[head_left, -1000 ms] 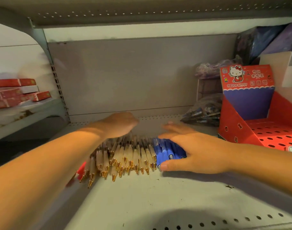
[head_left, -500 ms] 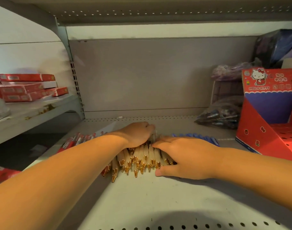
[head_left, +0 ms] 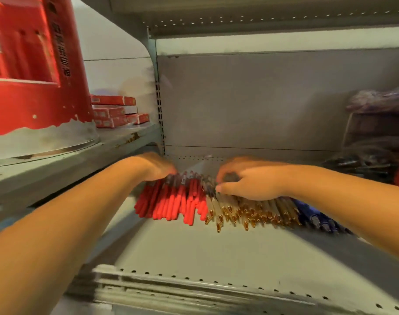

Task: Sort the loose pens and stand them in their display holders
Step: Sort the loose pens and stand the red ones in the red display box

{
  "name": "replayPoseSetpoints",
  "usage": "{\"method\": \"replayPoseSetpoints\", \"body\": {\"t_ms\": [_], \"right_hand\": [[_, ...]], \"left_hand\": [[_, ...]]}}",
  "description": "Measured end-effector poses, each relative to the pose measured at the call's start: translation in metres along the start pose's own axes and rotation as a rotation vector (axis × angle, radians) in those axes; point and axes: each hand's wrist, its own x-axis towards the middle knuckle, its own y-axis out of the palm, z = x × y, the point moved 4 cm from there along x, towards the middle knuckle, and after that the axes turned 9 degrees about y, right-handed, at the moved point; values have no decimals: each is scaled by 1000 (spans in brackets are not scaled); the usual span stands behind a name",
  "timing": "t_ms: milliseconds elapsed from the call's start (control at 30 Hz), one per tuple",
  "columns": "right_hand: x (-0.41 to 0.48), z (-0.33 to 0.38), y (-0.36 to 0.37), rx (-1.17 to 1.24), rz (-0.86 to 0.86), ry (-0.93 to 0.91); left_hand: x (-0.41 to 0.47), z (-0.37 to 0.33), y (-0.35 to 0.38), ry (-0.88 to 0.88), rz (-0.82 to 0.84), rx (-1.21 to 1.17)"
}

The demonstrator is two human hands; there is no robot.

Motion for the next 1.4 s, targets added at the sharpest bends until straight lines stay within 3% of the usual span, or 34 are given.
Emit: {"method": "replayPoseSetpoints", "body": {"t_ms": [100, 367, 633, 900, 1167, 1400], "right_hand": [[31, 23, 0, 35, -26, -26], [100, 24, -3, 104, -32, 49], [132, 45, 20, 70, 164, -23], [129, 58, 23, 95, 137, -39], [124, 67, 22, 69, 131, 47], [120, 61, 21, 91, 52, 174]], "left_hand": [[-13, 16, 7, -103, 25, -122], [-12, 24, 28, -158, 156, -386], [-10, 12, 28, -192, 236, -315], [-11, 7, 24, -132, 363, -264], [-2, 12, 21, 20, 343, -167], [7, 10, 23, 37, 355, -72]]}}
